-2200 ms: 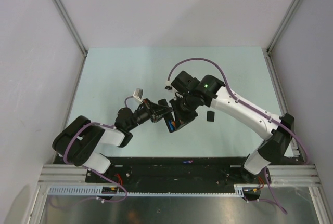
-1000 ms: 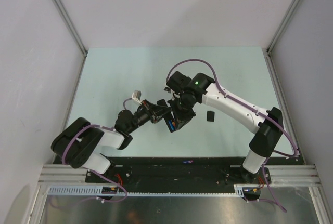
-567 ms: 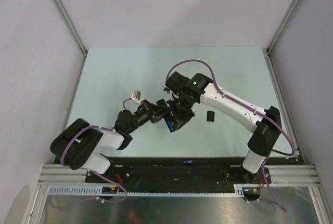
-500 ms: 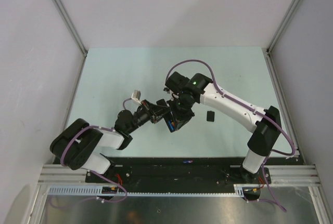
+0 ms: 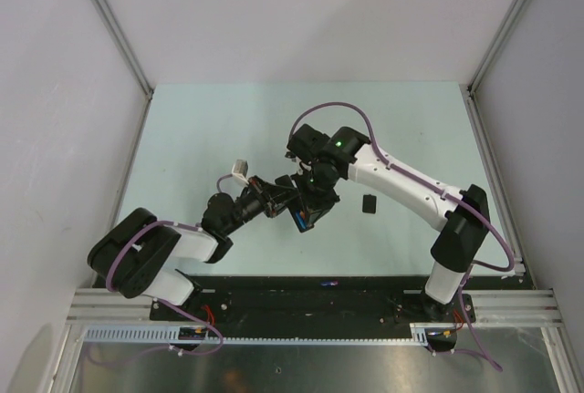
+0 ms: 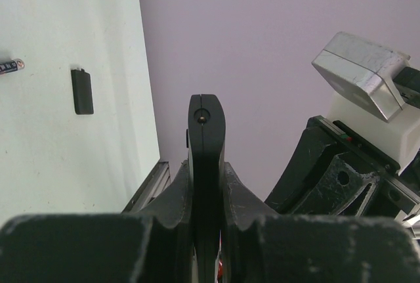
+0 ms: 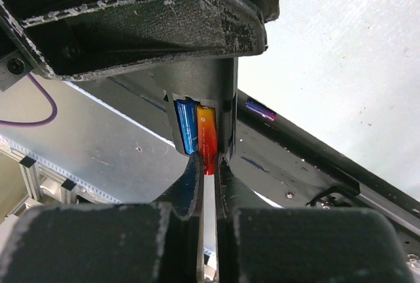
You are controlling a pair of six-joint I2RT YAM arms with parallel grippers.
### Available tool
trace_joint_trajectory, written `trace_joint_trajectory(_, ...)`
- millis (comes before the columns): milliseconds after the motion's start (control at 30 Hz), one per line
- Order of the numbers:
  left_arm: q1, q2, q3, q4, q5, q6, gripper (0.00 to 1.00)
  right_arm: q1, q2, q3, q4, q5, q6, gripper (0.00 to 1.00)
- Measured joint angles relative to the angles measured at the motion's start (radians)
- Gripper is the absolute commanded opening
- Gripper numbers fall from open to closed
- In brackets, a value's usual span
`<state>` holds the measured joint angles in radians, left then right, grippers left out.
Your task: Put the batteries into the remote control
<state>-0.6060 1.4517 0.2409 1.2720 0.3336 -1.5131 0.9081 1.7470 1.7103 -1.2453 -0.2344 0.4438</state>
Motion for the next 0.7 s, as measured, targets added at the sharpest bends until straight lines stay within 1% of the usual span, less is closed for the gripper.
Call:
trace_joint_trajectory(133, 0.0, -0.002, 0.0, -0.001, -0.007, -0.006, 0.0, 0.0, 0.004, 0.009, -0.005, 0.005, -0.002, 0.0)
trace_joint_trajectory(267, -0.001, -0.006, 0.0, -0.002, -0.011, -0.006, 0.0, 0.0, 0.006, 0.015, -0.009, 0.008, -0.004, 0.1)
trace_joint_trajectory(433, -0.002, -0.006, 0.0, -0.002, -0.017, -0.007, 0.0, 0.0, 0.007, 0.018, -0.011, 0.01, -0.008, 0.2)
trace_joint_trajectory(533, -0.003, -0.006, 0.0, -0.002, -0.017, -0.008, 0.0, 0.001, 0.008, 0.02, -0.014, 0.012, -0.008, 0.24)
trace_joint_trajectory(700, -0.003, -0.006, 0.0, -0.002, -0.018, -0.01, 0.0, 0.001, 0.008, 0.022, -0.02, 0.021, -0.008, 0.26)
